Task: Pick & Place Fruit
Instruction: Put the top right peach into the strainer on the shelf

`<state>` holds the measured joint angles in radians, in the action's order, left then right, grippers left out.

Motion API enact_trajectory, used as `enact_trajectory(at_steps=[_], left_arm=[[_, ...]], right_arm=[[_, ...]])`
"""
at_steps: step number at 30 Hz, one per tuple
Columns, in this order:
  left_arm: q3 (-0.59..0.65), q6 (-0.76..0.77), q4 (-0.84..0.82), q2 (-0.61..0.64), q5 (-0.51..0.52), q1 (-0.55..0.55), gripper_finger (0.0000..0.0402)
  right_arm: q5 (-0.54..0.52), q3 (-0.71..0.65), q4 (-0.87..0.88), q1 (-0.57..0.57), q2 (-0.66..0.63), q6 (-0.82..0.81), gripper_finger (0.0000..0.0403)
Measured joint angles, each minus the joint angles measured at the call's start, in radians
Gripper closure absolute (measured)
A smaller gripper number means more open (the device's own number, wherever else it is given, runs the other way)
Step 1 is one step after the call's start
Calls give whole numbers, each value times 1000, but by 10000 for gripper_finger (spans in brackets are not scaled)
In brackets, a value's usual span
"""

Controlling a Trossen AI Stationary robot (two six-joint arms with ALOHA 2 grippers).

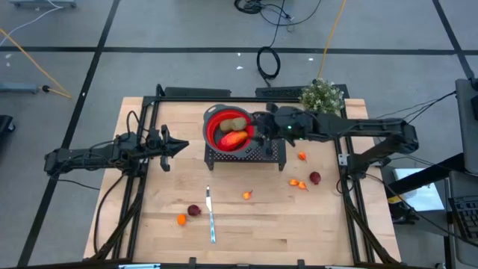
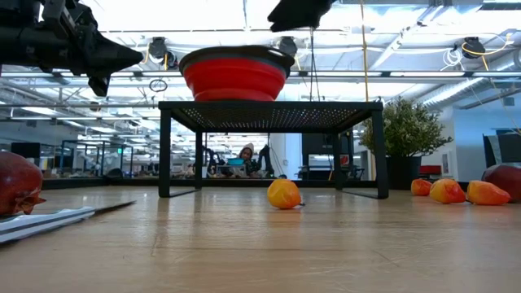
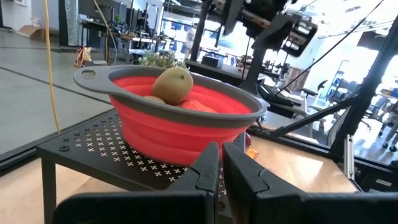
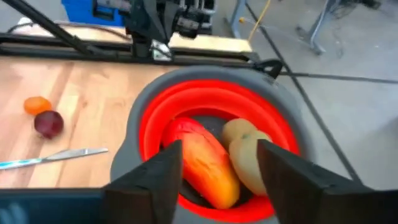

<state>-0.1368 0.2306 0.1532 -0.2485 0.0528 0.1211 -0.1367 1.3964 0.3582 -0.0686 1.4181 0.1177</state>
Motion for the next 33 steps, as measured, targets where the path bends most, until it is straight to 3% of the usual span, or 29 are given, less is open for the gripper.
enact_trajectory(at_steps=[8,13,24,33], left_arm=[[0,0,0,0,0,0,382],[0,0,0,0,0,0,382],[0,0,-1,0,0,0,382],[0,-7,-1,0,1,0,382]], right_arm=[[-21,1,131,49,-93,-81,337],[-24,1,216,62,-136,-152,395],[-24,1,394,129,-196,-198,401],[-24,1,729,185,-230,-438,402]])
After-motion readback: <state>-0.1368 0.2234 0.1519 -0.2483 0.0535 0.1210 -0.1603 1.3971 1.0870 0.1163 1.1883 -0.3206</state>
